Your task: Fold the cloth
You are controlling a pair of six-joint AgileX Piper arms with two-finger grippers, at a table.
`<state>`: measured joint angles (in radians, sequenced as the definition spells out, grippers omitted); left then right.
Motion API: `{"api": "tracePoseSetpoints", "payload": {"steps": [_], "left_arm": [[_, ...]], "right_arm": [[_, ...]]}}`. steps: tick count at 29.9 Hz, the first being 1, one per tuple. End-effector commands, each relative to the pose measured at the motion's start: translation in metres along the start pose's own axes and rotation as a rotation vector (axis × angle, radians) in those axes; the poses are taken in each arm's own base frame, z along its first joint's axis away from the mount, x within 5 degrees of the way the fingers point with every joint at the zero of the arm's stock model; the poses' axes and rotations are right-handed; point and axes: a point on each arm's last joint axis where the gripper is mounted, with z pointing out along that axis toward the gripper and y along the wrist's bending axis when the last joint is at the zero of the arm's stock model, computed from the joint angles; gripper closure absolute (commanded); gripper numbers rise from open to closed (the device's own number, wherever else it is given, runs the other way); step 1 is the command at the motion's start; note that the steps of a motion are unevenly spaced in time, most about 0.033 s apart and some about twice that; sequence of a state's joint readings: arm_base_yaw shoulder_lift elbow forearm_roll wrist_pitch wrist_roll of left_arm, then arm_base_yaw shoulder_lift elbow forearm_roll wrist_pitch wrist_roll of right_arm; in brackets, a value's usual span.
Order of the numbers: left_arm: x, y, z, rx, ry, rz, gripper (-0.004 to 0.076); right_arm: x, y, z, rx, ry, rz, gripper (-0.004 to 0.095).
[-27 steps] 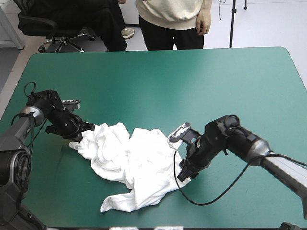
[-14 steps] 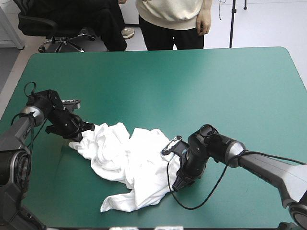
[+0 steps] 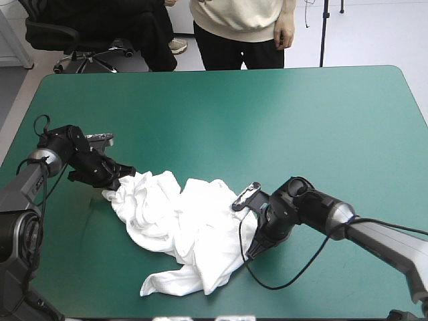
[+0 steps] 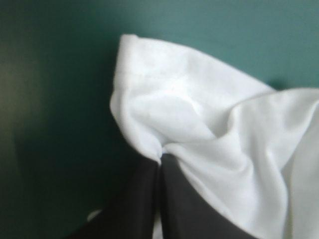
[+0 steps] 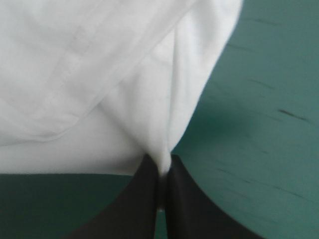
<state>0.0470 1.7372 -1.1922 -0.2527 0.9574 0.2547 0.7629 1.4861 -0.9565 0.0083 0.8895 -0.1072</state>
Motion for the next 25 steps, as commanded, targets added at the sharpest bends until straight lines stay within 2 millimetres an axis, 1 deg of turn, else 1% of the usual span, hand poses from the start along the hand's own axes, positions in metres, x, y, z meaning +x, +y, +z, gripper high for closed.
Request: {"api": "tracePoseSetpoints", "payload": {"steps": [1,3,5,6,7,8,9,10,11,14,15,16,17,18,21,22,23,25], "left_arm": [[-0.012,-0.016,-0.057,0.009,-0.23,0.028,0.0739],[-0.014,-0.022,-0.086,0.001,-0.321,0.049,0.0739],[-0.015,-0.028,-0.117,-0.008,-0.42,0.071,0.0739],[-0.014,-0.032,-0.137,-0.013,-0.48,0.085,0.0739],[-0.014,-0.036,-0.153,-0.018,-0.529,0.096,0.0739],[-0.012,-0.039,-0.168,-0.018,-0.571,0.104,0.0739],[-0.009,-0.045,-0.191,-0.021,-0.638,0.118,0.0739],[-0.006,-0.049,-0.206,-0.018,-0.682,0.127,0.0739],[-0.002,-0.053,-0.225,-0.017,-0.74,0.14,0.0739],[0.013,-0.068,-0.279,-0.004,-0.908,0.182,0.0739],[0.02,-0.074,-0.297,0.0,-0.967,0.198,0.0739],[0.027,-0.078,-0.315,0.0,-1.024,0.212,0.0739],[0.036,-0.083,-0.331,0.001,-1.078,0.226,0.0739],[0.044,-0.087,-0.347,-0.003,-1.128,0.241,0.0739],[0.068,-0.098,-0.385,-0.028,-1.241,0.302,0.0739],[0.075,-0.101,-0.393,-0.03,-1.26,0.314,0.0739],[0.083,-0.104,-0.404,-0.034,-1.287,0.329,0.0739],[0.1,-0.11,-0.423,-0.05,-1.337,0.357,0.0739]], "right_arm": [[0.001,-0.022,-0.056,0.133,-0.173,0.046,0.0912],[0.006,-0.037,-0.085,0.193,-0.247,0.086,0.0911],[0.012,-0.051,-0.119,0.26,-0.343,0.132,0.0911],[0.015,-0.058,-0.138,0.301,-0.392,0.15,0.0911],[0.017,-0.061,-0.152,0.334,-0.432,0.158,0.0911],[0.021,-0.066,-0.171,0.38,-0.484,0.166,0.0912],[0.025,-0.069,-0.191,0.424,-0.537,0.174,0.0912],[0.026,-0.071,-0.208,0.46,-0.584,0.175,0.0912],[0.028,-0.072,-0.226,0.494,-0.631,0.178,0.0912],[0.032,-0.069,-0.269,0.563,-0.759,0.161,0.0912],[0.034,-0.067,-0.287,0.582,-0.813,0.158,0.0912],[0.035,-0.066,-0.296,0.591,-0.84,0.153,0.0912],[0.038,-0.063,-0.315,0.609,-0.9,0.149,0.0912],[0.04,-0.062,-0.326,0.623,-0.932,0.142,0.0912],[0.05,-0.055,-0.359,0.676,-1.032,0.116,0.0912],[0.053,-0.054,-0.366,0.684,-1.052,0.114,0.0912],[0.059,-0.05,-0.38,0.708,-1.094,0.099,0.0912],[0.066,-0.046,-0.395,0.735,-1.132,0.076,0.0912]]}}
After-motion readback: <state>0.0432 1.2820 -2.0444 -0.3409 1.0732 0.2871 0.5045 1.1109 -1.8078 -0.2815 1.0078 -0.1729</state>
